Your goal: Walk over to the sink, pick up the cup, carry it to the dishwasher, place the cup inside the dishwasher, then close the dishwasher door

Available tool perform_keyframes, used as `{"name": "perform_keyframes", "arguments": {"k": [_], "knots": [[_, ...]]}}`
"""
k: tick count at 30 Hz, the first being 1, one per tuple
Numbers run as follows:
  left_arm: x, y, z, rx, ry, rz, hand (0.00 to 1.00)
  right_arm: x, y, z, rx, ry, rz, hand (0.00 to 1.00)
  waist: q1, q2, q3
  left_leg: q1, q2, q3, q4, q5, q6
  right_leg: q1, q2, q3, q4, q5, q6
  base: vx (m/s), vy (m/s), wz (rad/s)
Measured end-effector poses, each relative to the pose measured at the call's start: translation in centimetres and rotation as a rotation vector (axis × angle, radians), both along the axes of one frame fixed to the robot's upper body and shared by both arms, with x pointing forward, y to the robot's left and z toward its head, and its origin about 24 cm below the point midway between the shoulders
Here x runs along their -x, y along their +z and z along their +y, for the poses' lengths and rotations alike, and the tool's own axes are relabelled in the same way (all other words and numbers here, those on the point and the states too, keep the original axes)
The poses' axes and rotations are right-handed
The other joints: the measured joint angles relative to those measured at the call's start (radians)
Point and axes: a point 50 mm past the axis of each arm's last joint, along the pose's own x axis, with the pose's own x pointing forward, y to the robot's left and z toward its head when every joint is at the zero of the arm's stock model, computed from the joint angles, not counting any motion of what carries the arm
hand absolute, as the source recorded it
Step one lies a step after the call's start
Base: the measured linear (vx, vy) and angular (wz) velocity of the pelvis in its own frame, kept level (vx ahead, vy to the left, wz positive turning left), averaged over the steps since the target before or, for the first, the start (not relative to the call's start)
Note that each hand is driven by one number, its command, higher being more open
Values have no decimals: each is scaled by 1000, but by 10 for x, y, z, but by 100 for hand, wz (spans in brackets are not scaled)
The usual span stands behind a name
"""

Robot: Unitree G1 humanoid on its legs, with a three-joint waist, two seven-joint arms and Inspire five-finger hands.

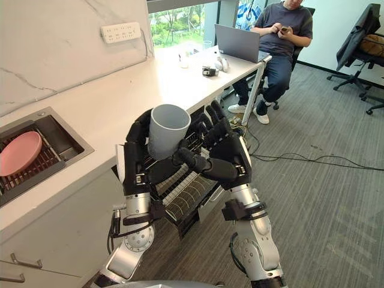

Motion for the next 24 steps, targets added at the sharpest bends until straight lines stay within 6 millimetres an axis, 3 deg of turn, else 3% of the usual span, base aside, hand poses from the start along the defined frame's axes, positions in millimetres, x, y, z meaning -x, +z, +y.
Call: {"name": "perform_keyframes", "arguments": {"k": [11,12,24], "knots": [[7,0,-14,-22,-154,-12,0,-5,-4,5,1,6,31,100,2,0,-11,0,-1,-6,-10,6,0,1,0,-6,-3,0,0,-1,0,0],[8,-1,-14,-23,-155,-4,0,-5,-4,6,0,7,34,0,1,1,-12,1,-1,-6,-14,8,1,0,0,-6,-4,0,0,0,0,0],[12,-7,-10,-55,-155,17,0,-8,-6,5,43,-11,57,0,2,1,-20,0,-2,-13,-20,14,1,1,-1,-12,-7,0,0,-6,-2,1]]}}
